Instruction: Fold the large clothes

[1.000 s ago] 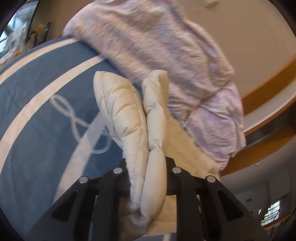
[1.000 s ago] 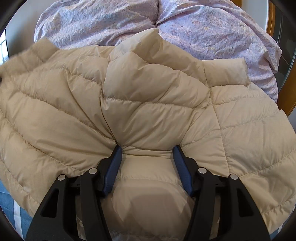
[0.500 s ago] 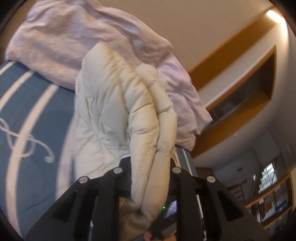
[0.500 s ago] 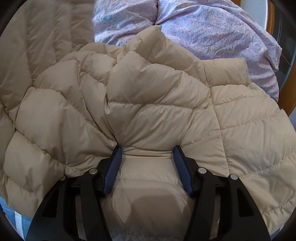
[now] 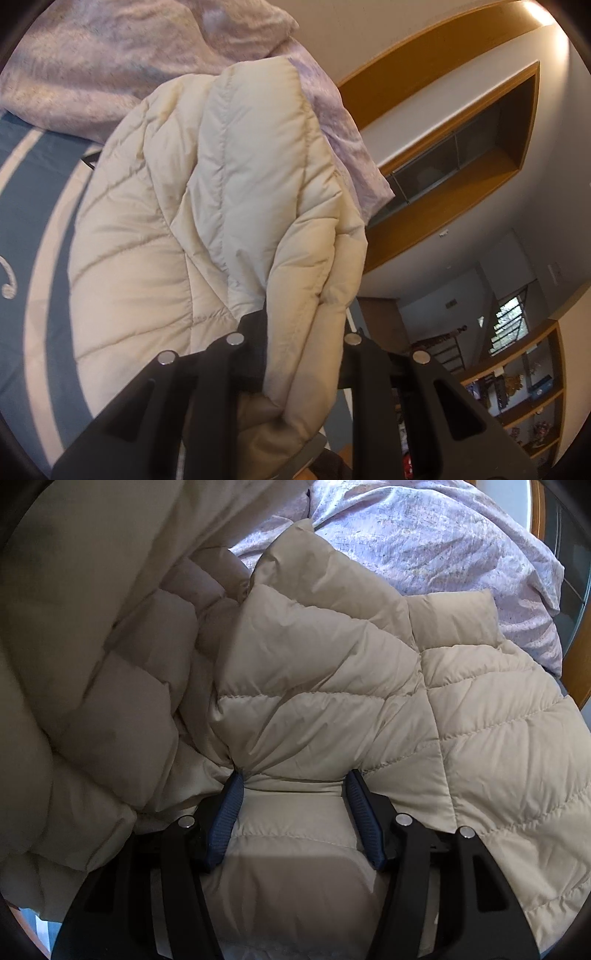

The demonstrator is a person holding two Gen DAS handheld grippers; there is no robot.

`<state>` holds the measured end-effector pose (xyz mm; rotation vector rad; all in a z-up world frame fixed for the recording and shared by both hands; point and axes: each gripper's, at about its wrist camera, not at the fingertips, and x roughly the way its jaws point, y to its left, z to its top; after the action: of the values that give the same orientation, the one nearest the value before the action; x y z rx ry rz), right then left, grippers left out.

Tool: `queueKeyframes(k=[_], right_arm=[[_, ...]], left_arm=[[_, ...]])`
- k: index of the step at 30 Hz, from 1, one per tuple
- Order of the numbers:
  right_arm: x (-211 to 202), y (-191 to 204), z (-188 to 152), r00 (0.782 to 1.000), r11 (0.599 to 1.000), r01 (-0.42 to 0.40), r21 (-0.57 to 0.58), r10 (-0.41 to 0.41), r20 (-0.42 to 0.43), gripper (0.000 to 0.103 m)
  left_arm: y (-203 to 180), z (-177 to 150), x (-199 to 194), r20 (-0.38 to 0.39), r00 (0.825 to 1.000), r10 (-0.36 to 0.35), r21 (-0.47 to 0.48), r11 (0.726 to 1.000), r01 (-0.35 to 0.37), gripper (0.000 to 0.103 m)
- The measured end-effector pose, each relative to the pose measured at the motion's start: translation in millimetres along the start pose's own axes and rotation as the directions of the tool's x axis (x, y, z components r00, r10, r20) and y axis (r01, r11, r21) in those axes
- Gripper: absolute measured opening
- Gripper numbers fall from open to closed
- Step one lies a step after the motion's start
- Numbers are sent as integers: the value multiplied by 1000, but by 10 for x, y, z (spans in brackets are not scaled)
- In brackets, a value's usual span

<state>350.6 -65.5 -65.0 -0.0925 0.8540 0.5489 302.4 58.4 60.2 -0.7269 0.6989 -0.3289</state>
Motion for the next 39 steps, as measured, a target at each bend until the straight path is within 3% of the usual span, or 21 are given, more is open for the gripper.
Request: queueKeyframes(k=[5,13,20,28,33,39], right_arm=[[-33,-118,-4,999,999,-35,32,35,13,60],[-225,-381,-44,994,995,-93,46,90,65,59],[-566,-762,-221,993,999,-40,35,36,109,59],[-802,-1256,-497,997,997,17,75,-22,77,59],[-654,-1362,-447,999,995,8,96,-12,33,59],[-540,-1483,-481,1000,985,-23,168,22,5,59]], left_arm=[[57,-42,133,-20,999,-31,-30,999,31,19],[205,-134,378,-56,998,-18,-87,996,13,19],[135,-265,657,-91,995,36,-57,998,-41,19],[46,-354,960,-128,987,101,-23,994,-105,19],[-2,-391,1108,-153,979,134,-2,991,-136,19],[-176,-530,1115,-182,975,126,63,991,-117,19]])
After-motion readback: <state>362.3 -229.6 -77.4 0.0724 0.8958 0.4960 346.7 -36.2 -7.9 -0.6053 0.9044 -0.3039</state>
